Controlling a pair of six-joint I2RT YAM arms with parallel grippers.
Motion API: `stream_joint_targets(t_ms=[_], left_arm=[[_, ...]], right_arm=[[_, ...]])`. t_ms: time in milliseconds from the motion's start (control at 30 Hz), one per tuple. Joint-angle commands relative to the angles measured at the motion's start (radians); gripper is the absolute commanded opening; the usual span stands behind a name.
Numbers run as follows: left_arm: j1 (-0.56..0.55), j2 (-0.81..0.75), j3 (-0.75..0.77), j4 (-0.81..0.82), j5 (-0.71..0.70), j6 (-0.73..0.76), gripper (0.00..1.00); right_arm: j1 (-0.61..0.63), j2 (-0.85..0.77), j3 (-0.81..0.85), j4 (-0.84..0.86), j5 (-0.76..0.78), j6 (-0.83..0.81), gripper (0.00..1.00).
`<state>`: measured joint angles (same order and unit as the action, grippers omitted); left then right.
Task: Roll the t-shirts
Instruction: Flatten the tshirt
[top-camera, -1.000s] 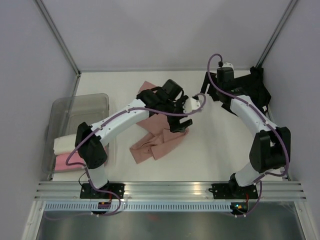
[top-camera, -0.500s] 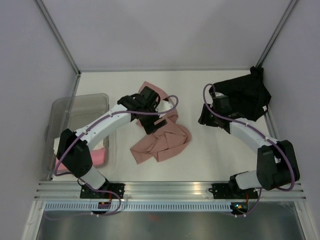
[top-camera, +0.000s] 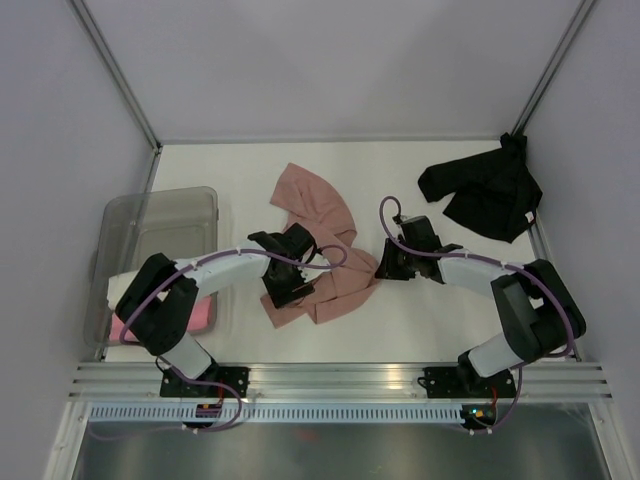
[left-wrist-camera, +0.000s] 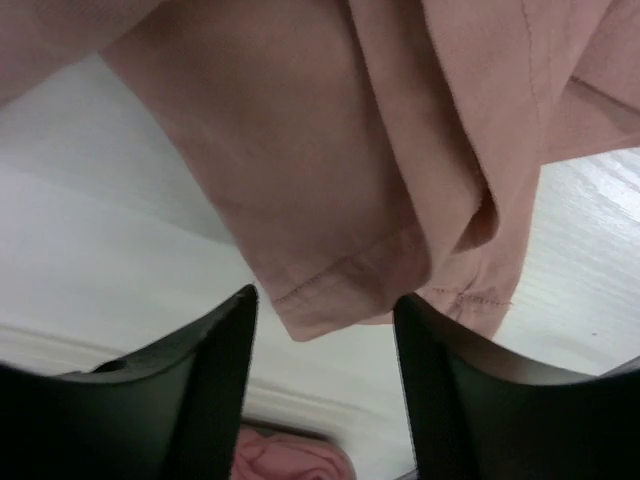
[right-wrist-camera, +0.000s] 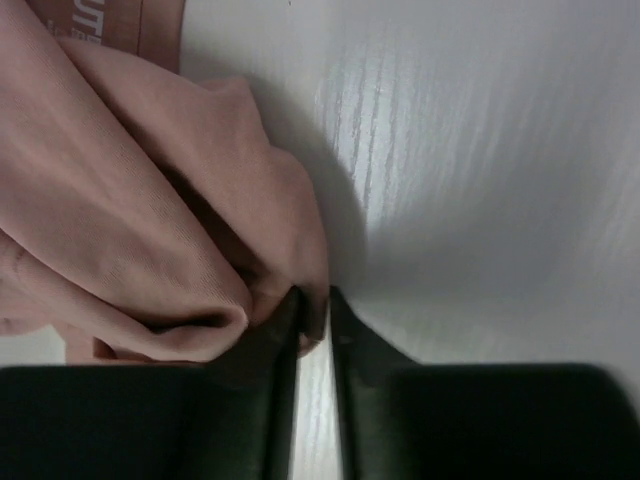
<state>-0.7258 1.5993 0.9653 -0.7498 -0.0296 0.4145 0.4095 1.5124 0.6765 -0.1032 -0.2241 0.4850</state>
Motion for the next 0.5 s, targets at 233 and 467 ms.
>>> stream_joint_targets(t_ms=[233,467], left_arm=[[0.026,-0.004,-0.023,0.07,0.088,-0.022,0.03],[0.156,-0.09,-0.016,0.112,-0.009,-0.016,0.02]], right_arm=[[-0.012,-0.004,0.015,0.106,-0.018,0.021,0.0],[-0.061,-0.285,0.144,-0.114,0.064,-0.075,0.0]])
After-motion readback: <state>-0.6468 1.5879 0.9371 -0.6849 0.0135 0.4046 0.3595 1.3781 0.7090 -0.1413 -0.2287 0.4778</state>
